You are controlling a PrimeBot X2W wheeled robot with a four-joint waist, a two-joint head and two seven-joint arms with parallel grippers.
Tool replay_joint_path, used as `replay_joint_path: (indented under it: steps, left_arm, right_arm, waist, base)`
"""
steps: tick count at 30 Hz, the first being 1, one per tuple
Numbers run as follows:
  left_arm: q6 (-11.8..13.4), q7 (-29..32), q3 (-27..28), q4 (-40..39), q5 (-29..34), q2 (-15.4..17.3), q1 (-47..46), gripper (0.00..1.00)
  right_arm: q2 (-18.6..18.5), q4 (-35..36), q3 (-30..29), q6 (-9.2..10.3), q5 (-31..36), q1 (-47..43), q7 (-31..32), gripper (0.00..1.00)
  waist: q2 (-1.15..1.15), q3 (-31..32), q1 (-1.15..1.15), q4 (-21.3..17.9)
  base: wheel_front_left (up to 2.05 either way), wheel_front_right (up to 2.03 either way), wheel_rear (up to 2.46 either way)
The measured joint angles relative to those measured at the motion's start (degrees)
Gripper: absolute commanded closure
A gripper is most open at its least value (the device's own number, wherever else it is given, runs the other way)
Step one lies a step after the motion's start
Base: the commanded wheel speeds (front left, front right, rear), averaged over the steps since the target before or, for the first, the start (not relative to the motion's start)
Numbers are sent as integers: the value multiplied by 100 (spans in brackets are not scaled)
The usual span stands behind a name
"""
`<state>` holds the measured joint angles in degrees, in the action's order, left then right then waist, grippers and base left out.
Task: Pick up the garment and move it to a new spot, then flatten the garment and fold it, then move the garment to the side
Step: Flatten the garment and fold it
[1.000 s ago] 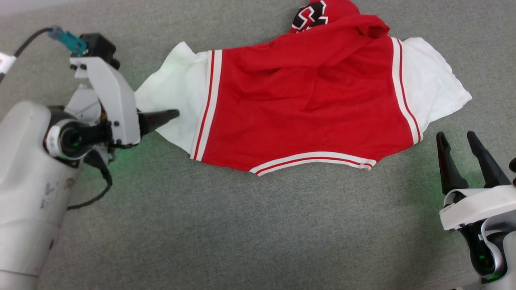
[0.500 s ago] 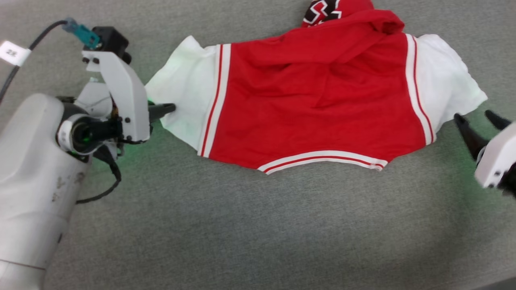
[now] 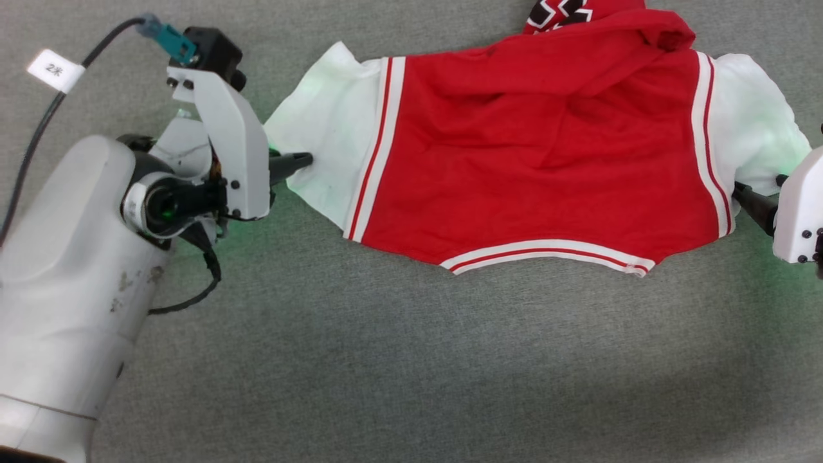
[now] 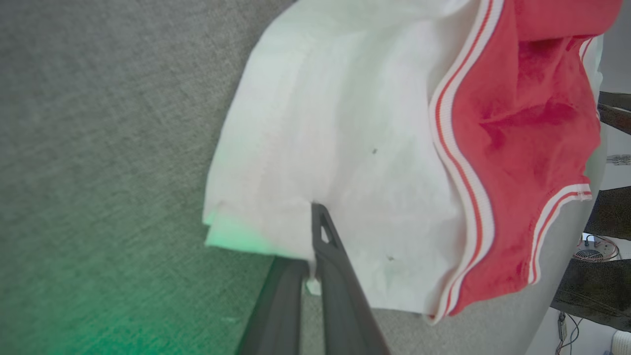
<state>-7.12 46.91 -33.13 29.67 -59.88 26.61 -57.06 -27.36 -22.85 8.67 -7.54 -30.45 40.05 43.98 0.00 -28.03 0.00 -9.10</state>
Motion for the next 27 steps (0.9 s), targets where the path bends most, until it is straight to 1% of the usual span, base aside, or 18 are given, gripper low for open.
replay_joint_path:
  steps: [1, 2, 3, 4, 5, 8, 13, 18, 22, 27]
  left_arm:
    - [0, -5, -11, 2, -2, -14, -13, 100]
    - [-2, -24, -19, 3, -5, -29, -21, 100]
    - [-3, -44, -23, 7, -18, -42, -23, 100]
    - [-5, -57, -26, 13, -31, -55, -28, 100]
    - [-20, -83, -31, 25, -55, -66, -36, 100]
    - [-21, -164, -58, 67, -111, -119, -44, 100]
    - [-26, -393, -123, 69, -236, -214, -7, 100]
    - [-26, -750, -180, -165, -534, -300, 240, 100]
    - [-26, -1215, 3, -567, -866, -203, 339, 100]
    - [-27, -1597, 345, -857, -1113, 42, 365, 100]
  right_arm:
    - [-30, -25, 56, 1, -19, 34, 25, 0]
    - [-74, -40, 101, 0, -27, 53, 29, 17]
    - [-99, -56, 123, 0, -41, 59, 19, 59]
    - [-111, -78, 134, 0, -65, 68, 4, 76]
    - [-131, -100, 143, 0, -90, 81, -16, 100]
    - [-183, -127, 256, 0, -174, 98, -80, 100]
    - [-291, -119, 344, 0, -211, 98, -394, 100]
    - [-326, 180, 333, 0, -409, 102, -787, 100]
    - [-308, 566, 241, 1, -684, 129, -954, 100]
    - [-213, 880, -20, 1, -883, 300, -1078, 100]
  waist:
    - [0, -12, 0, 17]
    - [0, -22, 0, 34]
    - [0, -30, 0, 48]
    - [0, -38, 0, 60]
    - [0, -44, 0, 73]
    - [0, -34, 0, 114]
    - [0, 53, 0, 174]
    - [0, 229, 0, 282]
    - [0, 364, 0, 454]
    - [0, 476, 0, 730]
  base:
    - [0, 0, 0]
    - [0, 0, 0]
    - [0, 0, 0]
    - [0, 0, 0]
    - [0, 0, 0]
    - [0, 0, 0]
    - [0, 0, 0]
    - [0, 0, 0]
    - [0, 0, 0]
    - [0, 0, 0]
